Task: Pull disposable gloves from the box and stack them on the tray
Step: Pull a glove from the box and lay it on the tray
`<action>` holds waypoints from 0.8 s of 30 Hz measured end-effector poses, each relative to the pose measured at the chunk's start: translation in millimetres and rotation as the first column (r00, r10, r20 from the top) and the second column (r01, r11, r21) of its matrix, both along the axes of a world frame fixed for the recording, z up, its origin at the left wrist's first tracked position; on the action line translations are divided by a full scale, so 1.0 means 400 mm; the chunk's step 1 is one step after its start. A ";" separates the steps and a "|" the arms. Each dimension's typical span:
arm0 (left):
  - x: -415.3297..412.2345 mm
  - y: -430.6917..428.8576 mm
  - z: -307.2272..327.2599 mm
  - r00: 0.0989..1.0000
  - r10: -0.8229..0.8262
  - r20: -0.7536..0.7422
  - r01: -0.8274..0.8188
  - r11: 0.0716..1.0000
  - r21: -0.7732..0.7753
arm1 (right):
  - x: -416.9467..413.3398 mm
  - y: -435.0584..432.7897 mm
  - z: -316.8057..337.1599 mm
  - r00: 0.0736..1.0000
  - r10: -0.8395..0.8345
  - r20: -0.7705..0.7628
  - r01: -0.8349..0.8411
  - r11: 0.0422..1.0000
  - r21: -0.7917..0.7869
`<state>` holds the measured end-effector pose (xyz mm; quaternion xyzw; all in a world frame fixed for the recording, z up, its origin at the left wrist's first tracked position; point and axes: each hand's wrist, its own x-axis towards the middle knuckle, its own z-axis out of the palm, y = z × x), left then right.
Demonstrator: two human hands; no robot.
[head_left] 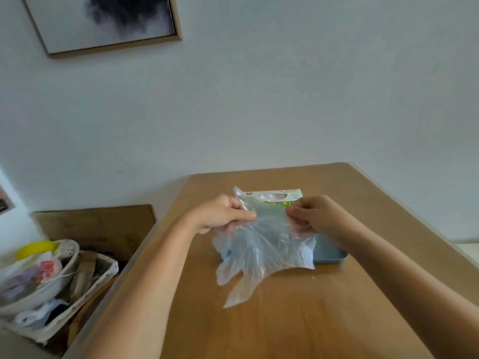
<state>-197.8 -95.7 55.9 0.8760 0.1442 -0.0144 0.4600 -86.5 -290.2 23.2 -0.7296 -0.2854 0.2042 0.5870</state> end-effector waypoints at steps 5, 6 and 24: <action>0.021 0.107 -0.005 0.988 0.135 -0.068 -0.122 0.978 0.172 | 0.055 0.060 -0.066 0.958 -0.067 0.279 0.112 0.983 -0.148; 0.027 0.121 -0.011 0.979 0.186 -0.077 -0.164 0.958 0.234 | 0.069 0.068 -0.079 0.947 -0.070 0.314 0.127 0.978 -0.164; 0.219 -0.079 -0.291 0.961 -0.276 -0.003 0.217 0.748 0.627 | 0.203 0.037 -0.176 0.818 -0.094 0.567 0.338 0.877 -0.342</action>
